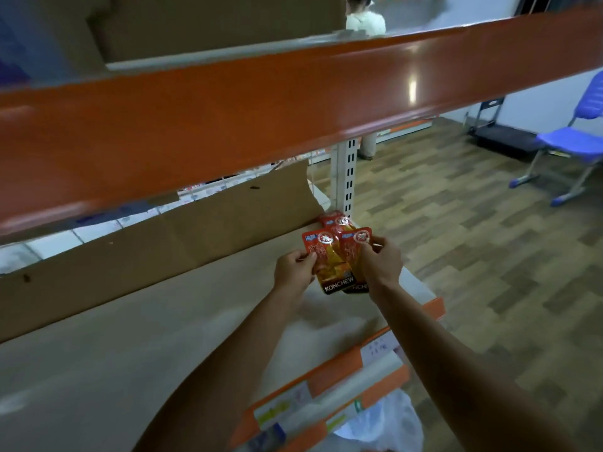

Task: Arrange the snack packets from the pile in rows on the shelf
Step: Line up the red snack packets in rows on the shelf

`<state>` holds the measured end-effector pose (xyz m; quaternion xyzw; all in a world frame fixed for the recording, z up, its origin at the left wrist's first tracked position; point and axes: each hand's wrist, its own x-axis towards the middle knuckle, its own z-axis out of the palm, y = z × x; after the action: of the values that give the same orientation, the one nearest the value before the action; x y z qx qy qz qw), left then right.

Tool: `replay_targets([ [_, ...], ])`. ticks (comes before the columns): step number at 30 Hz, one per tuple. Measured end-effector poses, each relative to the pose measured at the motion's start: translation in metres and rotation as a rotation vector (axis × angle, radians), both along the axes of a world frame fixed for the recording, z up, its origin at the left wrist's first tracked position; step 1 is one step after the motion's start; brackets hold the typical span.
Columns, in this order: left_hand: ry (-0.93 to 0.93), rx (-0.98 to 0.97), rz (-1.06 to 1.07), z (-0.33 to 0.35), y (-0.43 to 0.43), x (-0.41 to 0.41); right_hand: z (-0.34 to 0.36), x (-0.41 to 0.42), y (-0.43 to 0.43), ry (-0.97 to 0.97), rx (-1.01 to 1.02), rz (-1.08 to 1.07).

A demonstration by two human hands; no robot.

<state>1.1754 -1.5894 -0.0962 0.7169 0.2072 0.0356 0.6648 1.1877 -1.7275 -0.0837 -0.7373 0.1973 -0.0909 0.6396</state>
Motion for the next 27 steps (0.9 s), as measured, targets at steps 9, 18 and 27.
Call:
replay_targets([
  [9, 0.033, 0.026, 0.184, -0.005, -0.054, 0.057, 0.001, 0.074, -0.072, 0.057, -0.118, -0.049],
  [18, 0.107, 0.309, 0.279, -0.013, -0.079, 0.073, -0.013, 0.088, -0.076, -0.016, -0.06, 0.241],
  [27, 0.163, 0.523, 0.214, -0.008, -0.08, 0.073, -0.024, 0.081, -0.061, -0.086, -0.185, 0.398],
])
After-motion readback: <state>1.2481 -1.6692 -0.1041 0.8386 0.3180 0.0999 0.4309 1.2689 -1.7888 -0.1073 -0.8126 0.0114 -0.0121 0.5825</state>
